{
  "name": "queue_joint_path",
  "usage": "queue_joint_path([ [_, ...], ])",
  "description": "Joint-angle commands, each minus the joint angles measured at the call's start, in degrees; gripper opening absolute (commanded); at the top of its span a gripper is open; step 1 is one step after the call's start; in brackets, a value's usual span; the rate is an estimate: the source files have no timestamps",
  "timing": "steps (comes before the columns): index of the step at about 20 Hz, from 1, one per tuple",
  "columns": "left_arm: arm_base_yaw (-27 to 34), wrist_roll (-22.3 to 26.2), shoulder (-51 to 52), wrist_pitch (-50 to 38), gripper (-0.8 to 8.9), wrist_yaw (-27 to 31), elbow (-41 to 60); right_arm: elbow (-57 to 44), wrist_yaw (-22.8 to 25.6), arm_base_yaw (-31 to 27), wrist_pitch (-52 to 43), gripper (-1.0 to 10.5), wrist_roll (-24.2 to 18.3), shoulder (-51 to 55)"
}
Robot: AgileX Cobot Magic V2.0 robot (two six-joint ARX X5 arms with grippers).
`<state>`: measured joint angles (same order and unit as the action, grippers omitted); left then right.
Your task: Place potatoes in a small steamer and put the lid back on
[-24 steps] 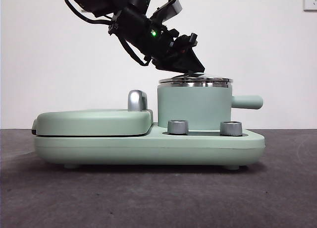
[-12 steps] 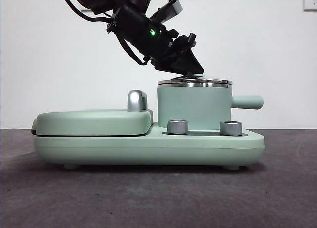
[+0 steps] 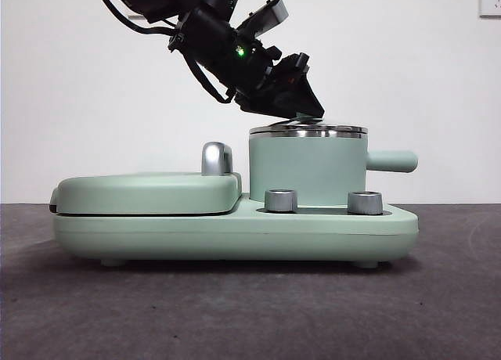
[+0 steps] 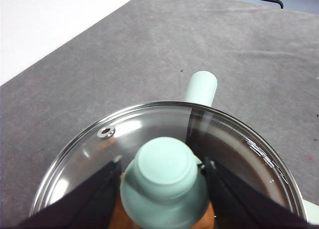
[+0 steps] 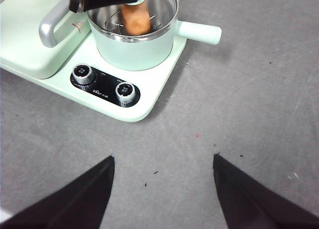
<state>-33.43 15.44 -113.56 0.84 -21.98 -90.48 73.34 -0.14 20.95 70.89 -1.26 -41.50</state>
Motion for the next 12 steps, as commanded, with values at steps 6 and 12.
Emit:
queue_joint_path([
  [6,0.35,-4.28,4.07,-0.74,3.83,-0.13,-0.98,0.55,0.00,0.24,0.13,3.1,0.59,-0.37],
  [12,5.68,-7.41,17.35,16.02,3.83,-1.81,-0.98,0.55,-0.07,0.24,-0.26,3.1,0.55,-0.37],
])
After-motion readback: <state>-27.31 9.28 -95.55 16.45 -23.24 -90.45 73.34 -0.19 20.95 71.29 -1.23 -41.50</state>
